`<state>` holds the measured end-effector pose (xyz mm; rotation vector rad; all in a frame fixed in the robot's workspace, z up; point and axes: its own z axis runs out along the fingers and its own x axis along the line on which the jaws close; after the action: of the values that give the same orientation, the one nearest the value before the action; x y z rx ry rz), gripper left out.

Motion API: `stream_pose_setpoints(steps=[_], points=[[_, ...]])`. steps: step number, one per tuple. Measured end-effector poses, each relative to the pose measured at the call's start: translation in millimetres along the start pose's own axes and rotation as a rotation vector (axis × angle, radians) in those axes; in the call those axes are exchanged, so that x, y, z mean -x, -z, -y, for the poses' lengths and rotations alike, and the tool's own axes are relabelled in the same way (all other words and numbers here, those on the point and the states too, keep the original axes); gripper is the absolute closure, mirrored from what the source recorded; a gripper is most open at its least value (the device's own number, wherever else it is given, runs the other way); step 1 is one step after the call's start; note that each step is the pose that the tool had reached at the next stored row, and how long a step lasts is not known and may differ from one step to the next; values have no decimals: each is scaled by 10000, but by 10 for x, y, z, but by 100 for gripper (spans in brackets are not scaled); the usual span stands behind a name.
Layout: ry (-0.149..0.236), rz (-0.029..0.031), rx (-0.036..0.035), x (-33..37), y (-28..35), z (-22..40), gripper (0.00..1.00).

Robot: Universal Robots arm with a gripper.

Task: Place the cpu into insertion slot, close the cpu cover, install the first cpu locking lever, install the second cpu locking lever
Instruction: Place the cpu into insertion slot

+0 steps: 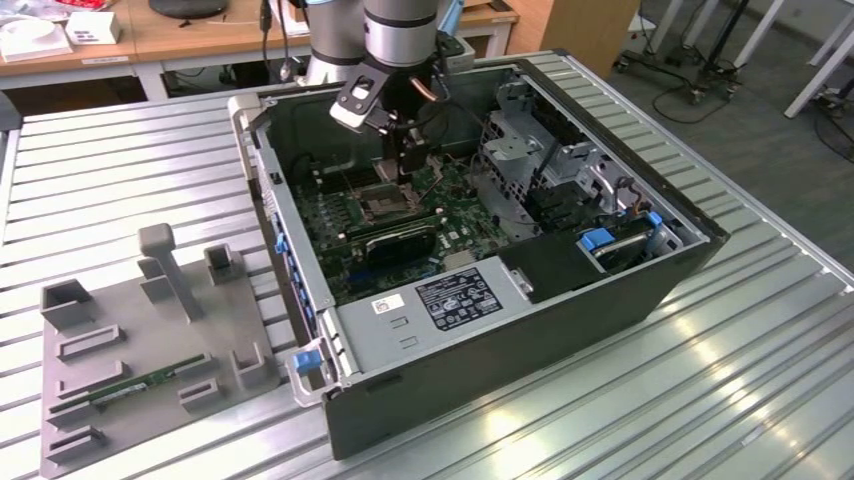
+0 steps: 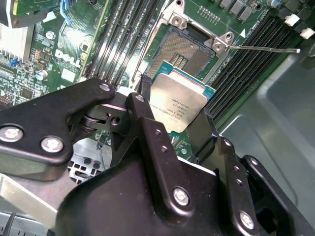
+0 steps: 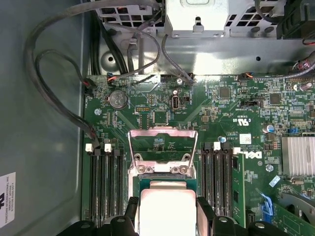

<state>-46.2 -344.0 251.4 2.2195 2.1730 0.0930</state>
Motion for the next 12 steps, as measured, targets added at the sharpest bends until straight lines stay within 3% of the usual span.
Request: stream_pose_setpoints(steps=[12], points=[[0,0,0,1,-64,4,46]])
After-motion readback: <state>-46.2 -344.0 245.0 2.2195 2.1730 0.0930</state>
